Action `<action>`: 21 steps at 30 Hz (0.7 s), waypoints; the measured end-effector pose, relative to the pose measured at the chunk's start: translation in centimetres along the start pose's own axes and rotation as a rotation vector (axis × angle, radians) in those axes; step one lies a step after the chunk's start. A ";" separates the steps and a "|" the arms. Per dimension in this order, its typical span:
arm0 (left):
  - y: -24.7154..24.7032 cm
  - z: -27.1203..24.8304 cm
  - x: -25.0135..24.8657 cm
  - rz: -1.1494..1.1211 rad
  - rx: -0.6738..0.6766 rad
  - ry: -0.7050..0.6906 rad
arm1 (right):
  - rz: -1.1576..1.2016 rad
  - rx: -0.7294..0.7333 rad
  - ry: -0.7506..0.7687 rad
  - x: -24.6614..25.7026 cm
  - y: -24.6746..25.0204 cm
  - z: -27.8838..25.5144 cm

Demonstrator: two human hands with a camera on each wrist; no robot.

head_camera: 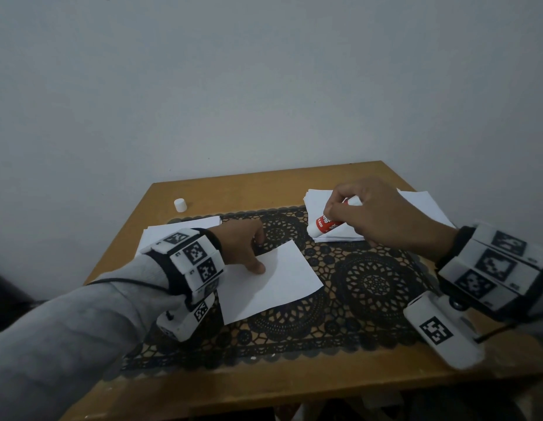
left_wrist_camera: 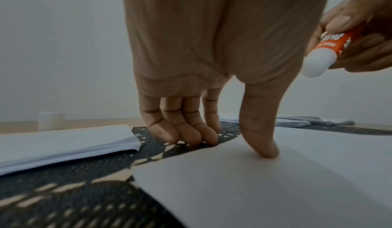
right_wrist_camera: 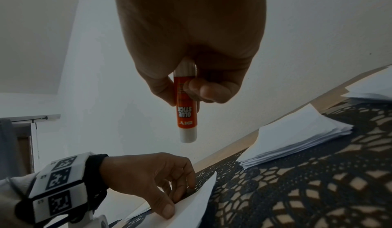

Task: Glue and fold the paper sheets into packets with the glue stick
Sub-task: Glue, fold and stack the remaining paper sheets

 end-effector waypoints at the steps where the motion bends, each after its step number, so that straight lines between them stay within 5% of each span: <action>1: 0.0 0.1 0.0 -0.007 0.005 0.005 | -0.011 -0.001 -0.002 -0.1 -0.1 0.0; 21: -1.1 -1.2 -0.3 -0.007 -0.055 0.034 | -0.025 0.000 0.011 0.1 -0.3 -0.6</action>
Point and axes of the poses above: each hand's wrist, its own z-axis towards the middle knuckle, its own y-axis out of the back of the hand, x = y × z, the point moved 10 cm from there along z, towards the middle knuckle, and after that the axes turned 11 degrees about x, right-handed, at the moved point
